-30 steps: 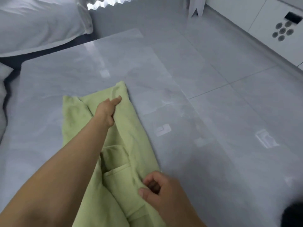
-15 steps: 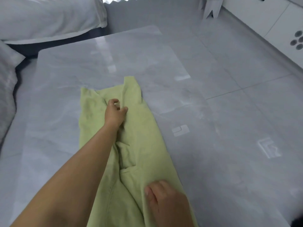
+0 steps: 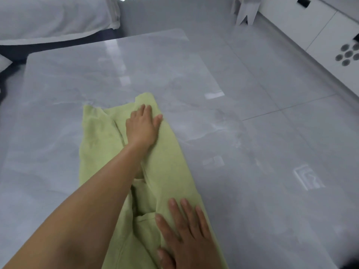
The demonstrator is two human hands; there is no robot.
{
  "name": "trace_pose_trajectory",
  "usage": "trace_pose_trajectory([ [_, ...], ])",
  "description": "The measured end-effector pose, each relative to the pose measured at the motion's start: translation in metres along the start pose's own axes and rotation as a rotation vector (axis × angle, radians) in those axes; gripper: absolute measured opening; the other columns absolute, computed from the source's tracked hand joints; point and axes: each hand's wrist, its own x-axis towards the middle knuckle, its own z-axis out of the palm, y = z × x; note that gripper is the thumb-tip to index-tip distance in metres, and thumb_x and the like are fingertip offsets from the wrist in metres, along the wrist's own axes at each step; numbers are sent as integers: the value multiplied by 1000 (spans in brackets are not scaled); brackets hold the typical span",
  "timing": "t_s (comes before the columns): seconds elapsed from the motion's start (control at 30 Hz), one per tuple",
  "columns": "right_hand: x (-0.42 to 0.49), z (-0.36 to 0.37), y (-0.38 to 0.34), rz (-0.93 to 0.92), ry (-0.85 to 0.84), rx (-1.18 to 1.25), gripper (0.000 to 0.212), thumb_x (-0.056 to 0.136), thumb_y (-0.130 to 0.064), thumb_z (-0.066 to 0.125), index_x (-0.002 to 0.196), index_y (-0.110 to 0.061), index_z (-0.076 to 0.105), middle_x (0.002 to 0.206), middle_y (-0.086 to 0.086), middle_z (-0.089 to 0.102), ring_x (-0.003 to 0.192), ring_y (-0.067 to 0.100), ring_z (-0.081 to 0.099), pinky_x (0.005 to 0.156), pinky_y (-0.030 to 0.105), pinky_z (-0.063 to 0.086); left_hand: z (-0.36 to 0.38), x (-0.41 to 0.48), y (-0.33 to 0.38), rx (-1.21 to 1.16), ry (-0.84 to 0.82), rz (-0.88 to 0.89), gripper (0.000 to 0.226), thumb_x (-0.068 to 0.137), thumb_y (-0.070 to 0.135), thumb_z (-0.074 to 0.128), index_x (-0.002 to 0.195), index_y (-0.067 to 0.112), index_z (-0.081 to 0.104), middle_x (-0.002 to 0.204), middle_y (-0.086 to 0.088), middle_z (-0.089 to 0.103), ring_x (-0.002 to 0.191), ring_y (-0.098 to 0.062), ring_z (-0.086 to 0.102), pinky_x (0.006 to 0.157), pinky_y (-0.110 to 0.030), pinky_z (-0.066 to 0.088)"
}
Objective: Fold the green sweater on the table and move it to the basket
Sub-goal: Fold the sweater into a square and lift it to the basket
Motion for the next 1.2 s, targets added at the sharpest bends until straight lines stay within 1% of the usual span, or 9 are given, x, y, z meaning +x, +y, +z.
trace_pose_trajectory([
  [0.17, 7, 18, 6, -27, 212, -140, 37, 88, -42, 29, 114, -37, 55, 124, -1, 57, 117, 21, 54, 97, 37, 41, -8, 43, -12, -187, 22, -348, 56, 88, 26, 58, 134, 5, 35, 138, -19, 39, 127, -37, 36, 101, -44, 32],
  [0.3, 10, 21, 7, -56, 285, -226, 33, 83, -36, 37, 111, -39, 55, 118, -5, 66, 112, 17, 57, 95, 34, 40, -7, 51, -19, -3, 72, -46, 44, 90, 18, 51, 131, 10, 39, 133, -18, 45, 123, -34, 39, 97, -42, 30],
  [0.4, 10, 20, 5, -44, 267, -219, 34, 85, -36, 33, 111, -39, 54, 114, -7, 65, 111, 17, 56, 95, 34, 39, -6, 27, -22, -17, 169, 56, 56, 97, 36, 35, 146, 15, 20, 156, -9, 15, 144, -23, 13, 114, -40, 9],
  [0.6, 4, 12, 0, 12, 79, -96, 51, 87, -52, 21, 122, -33, 53, 130, 5, 57, 122, 24, 47, 102, 39, 31, 7, -13, -22, 173, -269, 159, 69, 92, 60, 16, 149, 24, -1, 158, 1, -9, 144, -13, -10, 117, -46, -9],
  [0.73, 3, -5, -2, 15, 4, 29, 53, 89, -50, 24, 130, -27, 48, 136, 7, 50, 129, 26, 40, 103, 44, 31, -24, -49, -25, 25, -102, 155, 65, 93, 55, 22, 149, 24, 6, 158, -1, -3, 145, -13, -5, 115, -41, -9],
  [0.87, 3, -14, -5, 78, -34, 76, 51, 92, -39, 25, 135, -19, 44, 141, 5, 46, 132, 25, 37, 103, 46, 33, -41, -159, -48, 17, -24, 156, 76, 86, 67, -1, 146, 25, 21, 156, -4, 17, 144, -14, 5, 114, -45, 0],
  [0.97, 4, -15, -7, 87, -89, 60, 49, 94, -36, 23, 136, -16, 41, 142, 5, 44, 134, 23, 33, 104, 45, 30, -22, -234, -52, 60, -36, 170, 62, 94, 56, 10, 138, 21, 37, 147, -6, 38, 141, -16, 16, 110, -48, 8],
  [1.1, 5, -19, -6, 71, -175, 47, 50, 97, -38, 19, 138, -16, 36, 146, 4, 38, 136, 23, 28, 107, 44, 25, -10, -253, -44, 178, -113, 145, 66, 96, 50, 10, 127, 15, 56, 143, -1, 37, 135, -18, 36, 108, -49, 17],
  [1.2, 4, -22, -6, 96, -174, 96, 48, 98, -39, 16, 138, -19, 36, 145, 2, 39, 138, 20, 25, 110, 40, 20, -21, -259, -39, 105, -45, 62, 64, 97, 48, 6, 133, 13, 46, 147, -3, 35, 141, -15, 22, 112, -51, 8],
])
